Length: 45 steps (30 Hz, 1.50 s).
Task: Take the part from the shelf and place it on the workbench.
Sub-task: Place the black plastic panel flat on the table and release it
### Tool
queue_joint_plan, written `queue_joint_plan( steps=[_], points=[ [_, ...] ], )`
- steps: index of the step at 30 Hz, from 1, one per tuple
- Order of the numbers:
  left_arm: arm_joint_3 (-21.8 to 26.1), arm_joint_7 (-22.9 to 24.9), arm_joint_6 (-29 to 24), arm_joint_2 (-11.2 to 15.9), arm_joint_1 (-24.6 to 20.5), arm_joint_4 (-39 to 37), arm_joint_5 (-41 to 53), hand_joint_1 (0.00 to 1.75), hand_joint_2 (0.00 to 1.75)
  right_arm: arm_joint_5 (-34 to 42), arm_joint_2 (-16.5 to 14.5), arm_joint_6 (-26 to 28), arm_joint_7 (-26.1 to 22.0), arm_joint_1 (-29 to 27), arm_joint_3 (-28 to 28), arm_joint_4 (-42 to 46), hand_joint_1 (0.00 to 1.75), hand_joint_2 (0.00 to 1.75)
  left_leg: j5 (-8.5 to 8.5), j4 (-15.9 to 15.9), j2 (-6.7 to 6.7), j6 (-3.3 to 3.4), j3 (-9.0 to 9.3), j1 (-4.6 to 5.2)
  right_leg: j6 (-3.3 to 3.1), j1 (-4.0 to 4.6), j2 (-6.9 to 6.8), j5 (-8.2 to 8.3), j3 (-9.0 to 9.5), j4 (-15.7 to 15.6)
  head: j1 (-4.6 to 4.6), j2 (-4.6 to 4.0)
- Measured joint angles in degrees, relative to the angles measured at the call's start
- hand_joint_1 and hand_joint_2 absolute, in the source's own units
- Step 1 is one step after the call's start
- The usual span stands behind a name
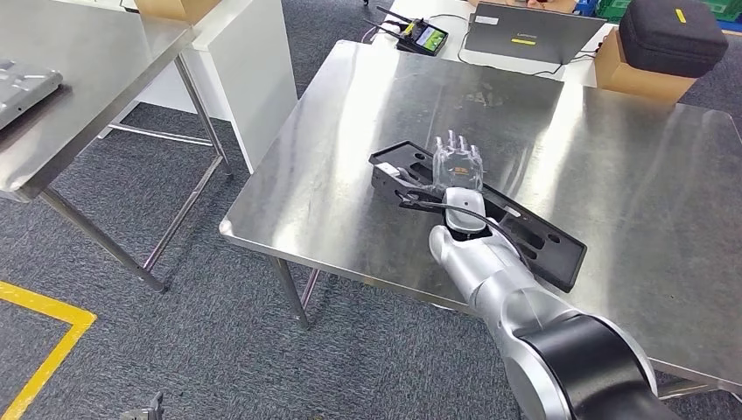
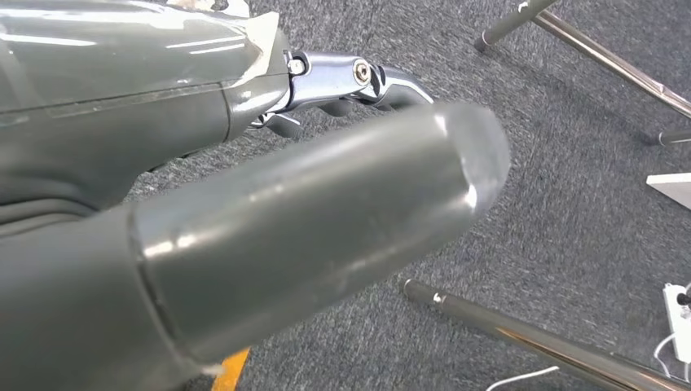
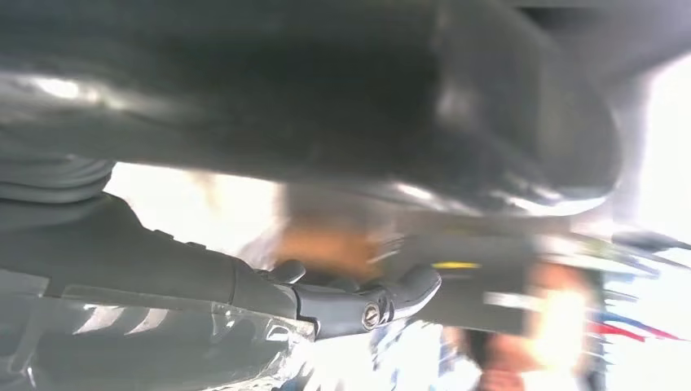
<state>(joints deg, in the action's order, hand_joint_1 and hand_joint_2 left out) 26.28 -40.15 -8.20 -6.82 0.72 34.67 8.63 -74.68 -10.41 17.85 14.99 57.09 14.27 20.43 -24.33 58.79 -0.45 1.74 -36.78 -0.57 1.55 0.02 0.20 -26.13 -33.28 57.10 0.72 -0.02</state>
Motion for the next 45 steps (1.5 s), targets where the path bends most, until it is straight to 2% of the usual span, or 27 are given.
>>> queue_joint_plan(
  steps=[2, 3, 5, 6, 8, 9, 11, 13, 16, 19, 22, 28, 33, 37, 40, 42, 43, 45],
  points=[
    [0.05, 0.0, -0.57, -0.02, 0.0, -0.01, 0.27, 0.0, 0.0, 14.62, -1.45, 1.88, -15.16, -0.81, -4.88, 1.94, 0.0, 0.0, 0.0, 0.0, 0.01, 0.0, 0.0, 0.0, 0.0, 0.0, 0.0, 0.0, -0.01, 0.0, -0.01, 0.0],
    [0.07, 0.0, -0.79, -0.03, -0.05, -0.03, 0.41, 0.0, 0.0, 23.89, -2.46, 0.32, -23.76, -1.23, -8.44, 3.24, 0.0, 0.0, 0.0, 0.0, -0.01, 0.0, 0.0, 0.0, -0.01, 0.0, 0.0, 0.0, -0.02, 0.0, -0.02, 0.0],
    [0.08, 0.0, -1.07, -0.04, -0.29, -0.16, 0.5, 0.0, 0.0, 43.8, -4.72, -8.81, -37.95, -1.74, -16.36, 5.74, 0.0, 0.0, 0.0, 0.0, -0.05, 0.0, 0.01, -0.03, -0.03, 0.0, -0.03, -0.02, 0.0, 0.0, -0.02, 0.0],
    [0.08, 0.0, -1.26, -0.04, -0.42, -0.19, 0.35, 0.0, 0.0, 53.9, -5.72, -15.49, -42.63, -2.01, -19.69, 6.83, 0.0, 0.0, 0.0, 0.0, -0.08, -0.01, 0.02, -0.06, -0.04, 0.0, -0.04, -0.03, 0.02, 0.0, -0.01, 0.0],
    [0.04, 0.0, -1.87, -0.15, -0.19, 0.73, -0.46, 0.0, 0.0, 75.48, -7.4, -29.15, -46.8, -5.44, -22.57, 11.91, 0.0, 0.0, -0.06, -0.01, -0.11, -0.08, 0.17, -0.17, -0.11, 0.03, -0.07, -0.12, 0.22, -0.03, -0.01, 0.0],
    [-0.02, 0.0, -2.23, -0.27, 0.28, 1.78, -0.96, 0.0, 0.0, 85.98, -8.09, -34.31, -47.04, -9.77, -21.87, 17.63, 0.0, 0.0, -0.16, -0.02, -0.21, -0.17, 0.34, -0.24, -0.14, 0.06, -0.14, -0.24, 0.46, -0.05, 0.02, 0.0],
    [-0.15, 0.0, -2.68, -0.56, 1.83, 4.44, -1.74, 0.0, 0.0, 103.69, -8.96, -39.72, -45.85, -21.69, -16.54, 33.36, 0.0, 0.0, -0.44, -0.02, -0.49, -0.35, 0.7, -0.23, -0.04, 0.14, -0.32, -0.58, 0.96, -0.09, 0.08, 0.0],
    [-0.2, 0.0, -3.05, -0.72, 3.45, 6.63, -2.01, 0.0, 0.0, 111.49, -8.79, -40.62, -45.26, -31.49, -8.56, 46.77, 0.0, 0.0, -0.68, -0.03, -0.3, -0.44, 0.84, -0.09, 0.08, 0.09, -0.18, -0.72, 0.9, -0.08, -0.01, 0.0],
    [-0.22, 0.0, -3.58, -1.04, 4.49, 9.03, -2.02, 0.0, 0.0, 106.41, -7.08, -41.07, -46.84, -40.8, -0.23, 60.99, 0.0, 0.0, -1.01, -0.02, 0.07, -0.33, 1.09, -0.07, -0.03, -0.09, 0.13, -0.96, 0.63, -0.11, -0.17, 0.0],
    [-0.26, 0.0, -3.82, -1.4, 5.53, 10.45, -2.03, 0.0, 0.0, 103.61, -5.4, -42.6, -49.62, -48.95, 2.27, 70.42, 0.0, 0.0, -1.41, -0.04, -0.1, -0.32, 1.62, -0.07, -0.1, -0.06, -0.04, -1.34, 1.13, -0.12, -0.18, 0.0],
    [-0.29, 0.0, -3.84, -1.53, 6.17, 11.5, -2.15, 0.0, 0.0, 103.71, -4.09, -44.42, -51.44, -53.89, 3.25, 76.22, 0.0, 0.0, -1.48, -0.04, -0.02, -0.36, 1.66, -0.03, -0.08, -0.06, 0.02, -1.33, 1.52, -0.12, -0.19, 0.0],
    [-0.36, 0.0, -4.1, -2.0, 7.21, 14.03, -2.57, 0.0, 0.0, 103.27, -2.83, -45.59, -52.86, -59.91, 3.84, 83.76, 0.0, 0.0, -1.48, -0.04, -0.01, -0.37, 1.7, -0.08, -0.09, -0.06, 0.03, -1.35, 1.58, -0.12, -0.2, 0.0],
    [-0.98, 0.0, -4.45, -2.58, 8.39, 17.22, -2.95, 0.0, 0.0, 104.44, -2.32, -44.95, -52.89, -62.62, 2.78, 87.33, 0.0, 0.0, -1.62, 0.01, -0.01, -0.29, 1.74, -0.05, -0.1, -0.23, 0.04, -1.38, 1.63, -0.16, -0.2, 0.0],
    [-1.84, 0.0, -3.96, -2.66, 9.2, 18.75, -3.3, 0.0, 0.0, 105.21, -2.27, -44.41, -52.2, -63.44, 1.36, 88.08, 0.0, 0.0, -1.8, 0.09, -0.02, 0.05, 1.75, 0.18, 0.06, -0.67, 0.04, -1.35, 1.75, -0.22, -0.19, 0.0],
    [-2.22, 0.0, -2.98, -2.65, 9.27, 19.21, -3.73, 0.0, 0.0, 104.55, -2.32, -43.35, -52.02, -63.57, 0.85, 88.48, 0.0, 0.0, -1.36, -0.29, 0.01, 0.79, 1.97, 0.33, 0.66, -0.88, 0.03, -1.24, 1.83, -0.24, -0.21, 0.0],
    [-2.75, 0.0, -2.57, -2.62, 9.14, 19.35, -3.98, 0.0, 0.0, 103.96, -2.36, -42.34, -52.06, -63.6, 0.59, 88.95, 0.0, 0.0, -0.76, -1.09, 0.19, 1.37, 2.36, 0.06, 0.69, -0.81, -0.02, -2.37, 1.3, 1.16, -0.14, 0.0],
    [-3.07, 0.0, -2.49, -2.61, 9.0, 19.39, -4.07, 0.0, 0.0, 103.78, -2.35, -41.89, -52.08, -63.63, 0.47, 89.14, 0.0, 0.0, -0.54, -1.41, 0.29, 1.56, 2.47, -0.13, 0.45, -0.76, -0.04, -3.91, 0.28, 3.58, -0.06, 0.0],
    [-3.49, 0.0, -2.46, -2.57, 8.66, 19.39, -4.19, 0.0, 0.0, 103.63, -2.31, -41.32, -52.12, -63.81, 0.28, 89.29, 0.0, 0.0, -0.43, -1.47, 0.41, 1.63, 2.31, -0.15, 0.02, -0.88, -0.06, -7.59, -2.81, 10.85, 0.05, 0.0]
  ],
)
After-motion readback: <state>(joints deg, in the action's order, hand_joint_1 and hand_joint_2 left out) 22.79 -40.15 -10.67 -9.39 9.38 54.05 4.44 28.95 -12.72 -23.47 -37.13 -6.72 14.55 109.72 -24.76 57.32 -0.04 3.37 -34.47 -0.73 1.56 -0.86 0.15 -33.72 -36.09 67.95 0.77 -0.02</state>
